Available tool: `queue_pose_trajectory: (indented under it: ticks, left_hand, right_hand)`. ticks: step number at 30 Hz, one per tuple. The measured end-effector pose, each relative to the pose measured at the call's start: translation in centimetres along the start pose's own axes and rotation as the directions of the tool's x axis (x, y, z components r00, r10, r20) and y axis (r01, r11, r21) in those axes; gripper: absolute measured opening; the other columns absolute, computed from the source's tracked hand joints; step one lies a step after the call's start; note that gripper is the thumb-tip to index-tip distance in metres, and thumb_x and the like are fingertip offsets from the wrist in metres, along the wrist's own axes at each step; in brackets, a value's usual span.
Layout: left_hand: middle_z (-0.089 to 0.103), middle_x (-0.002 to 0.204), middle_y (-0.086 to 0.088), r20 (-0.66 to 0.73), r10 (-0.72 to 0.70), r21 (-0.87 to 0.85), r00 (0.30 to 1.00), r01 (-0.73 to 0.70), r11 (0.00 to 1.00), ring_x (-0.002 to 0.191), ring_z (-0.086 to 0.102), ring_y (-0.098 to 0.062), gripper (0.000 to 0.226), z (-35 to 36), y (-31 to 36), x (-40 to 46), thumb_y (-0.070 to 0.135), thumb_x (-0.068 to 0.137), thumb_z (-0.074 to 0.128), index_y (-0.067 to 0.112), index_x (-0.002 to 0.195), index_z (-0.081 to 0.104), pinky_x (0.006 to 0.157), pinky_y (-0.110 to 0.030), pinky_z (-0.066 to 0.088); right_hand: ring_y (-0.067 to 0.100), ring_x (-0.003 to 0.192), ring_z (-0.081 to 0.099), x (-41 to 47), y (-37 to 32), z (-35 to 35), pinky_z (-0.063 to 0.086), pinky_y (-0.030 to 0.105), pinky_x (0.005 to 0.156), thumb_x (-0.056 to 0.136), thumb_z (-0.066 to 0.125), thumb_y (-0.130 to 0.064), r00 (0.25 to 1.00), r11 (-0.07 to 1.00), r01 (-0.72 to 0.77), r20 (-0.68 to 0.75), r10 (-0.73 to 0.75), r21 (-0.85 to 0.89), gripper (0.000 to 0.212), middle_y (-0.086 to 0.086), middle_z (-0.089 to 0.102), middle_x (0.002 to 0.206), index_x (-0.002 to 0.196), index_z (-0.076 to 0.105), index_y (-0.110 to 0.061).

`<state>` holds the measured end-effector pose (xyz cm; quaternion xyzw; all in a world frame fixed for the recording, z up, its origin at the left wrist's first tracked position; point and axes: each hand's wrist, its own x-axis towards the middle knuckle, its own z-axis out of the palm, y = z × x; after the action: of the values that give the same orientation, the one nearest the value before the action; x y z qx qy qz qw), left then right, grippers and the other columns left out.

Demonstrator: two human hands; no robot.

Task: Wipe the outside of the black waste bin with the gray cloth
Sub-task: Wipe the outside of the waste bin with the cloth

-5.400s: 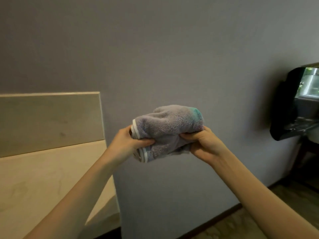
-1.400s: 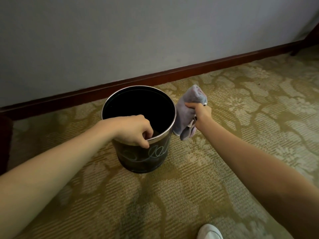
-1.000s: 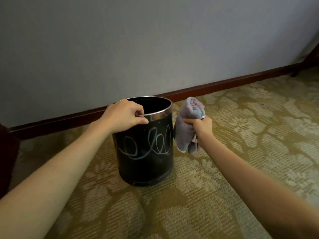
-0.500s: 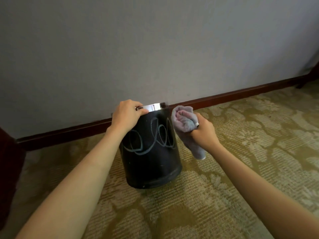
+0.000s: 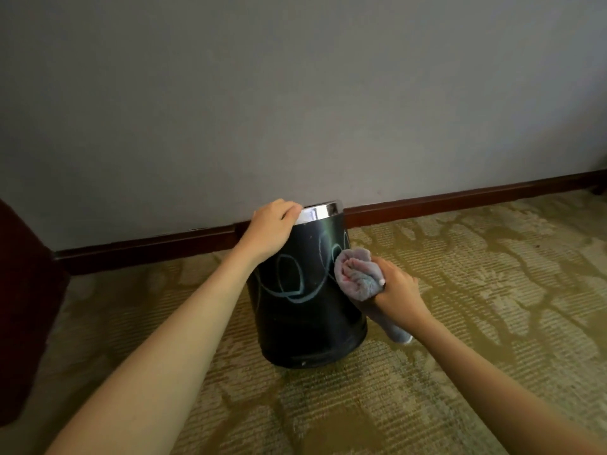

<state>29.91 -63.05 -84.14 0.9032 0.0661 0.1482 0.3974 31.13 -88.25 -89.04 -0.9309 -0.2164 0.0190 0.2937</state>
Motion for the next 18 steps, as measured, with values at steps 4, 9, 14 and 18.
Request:
queue_pose_trajectory:
  ticks: [4,9,14,18]
  left_hand:
    - [0.061,0.107,0.001,0.052,0.009,-0.055,0.999,-0.006,0.998,0.104,0.054,-0.017,0.026,-0.3,0.4,-0.3,0.018,0.096,0.04,0.018,0.106,0.064,0.094,-0.034,0.039]
    - [0.062,0.115,-0.003,0.072,-0.016,-0.058,0.997,0.02,0.998,0.107,0.053,-0.017,0.028,-1.0,0.5,-0.6,0.013,0.096,0.04,0.015,0.112,0.063,0.094,-0.03,0.038]
    - [0.059,0.11,-0.001,0.09,-0.055,-0.077,0.994,0.062,0.995,0.108,0.051,-0.015,0.032,-2.2,0.3,-1.0,0.011,0.097,0.042,0.013,0.122,0.061,0.089,-0.022,0.033]
    - [0.054,0.102,0.005,0.119,-0.054,-0.079,0.991,0.063,0.995,0.1,0.048,-0.01,0.033,-2.1,0.5,-1.2,0.011,0.097,0.042,0.016,0.124,0.06,0.085,-0.021,0.032]
  right_hand:
    - [0.019,0.1,0.058,-0.4,-0.1,-0.4,0.044,0.05,0.088,0.074,0.075,-0.032,0.999,1.0,0.006,0.043,-0.006,0.011,0.044,-0.004,0.063,0.104,0.112,0.057,-0.022]
    - [0.021,0.101,0.058,-0.3,-0.8,-0.1,0.044,0.052,0.089,0.071,0.077,-0.036,0.999,0.999,0.037,0.029,-0.038,0.034,0.05,-0.003,0.062,0.105,0.115,0.056,-0.023]
    - [0.027,0.106,0.058,0.0,-1.1,0.3,0.043,0.055,0.088,0.077,0.073,-0.024,0.993,0.993,0.117,-0.015,-0.117,0.017,0.047,0.002,0.062,0.113,0.121,0.058,-0.019]
    - [0.026,0.109,0.054,0.3,-1.3,0.2,0.04,0.053,0.09,0.08,0.073,-0.024,0.986,0.983,0.156,-0.04,-0.161,-0.097,0.059,0.003,0.059,0.121,0.134,0.049,-0.024]
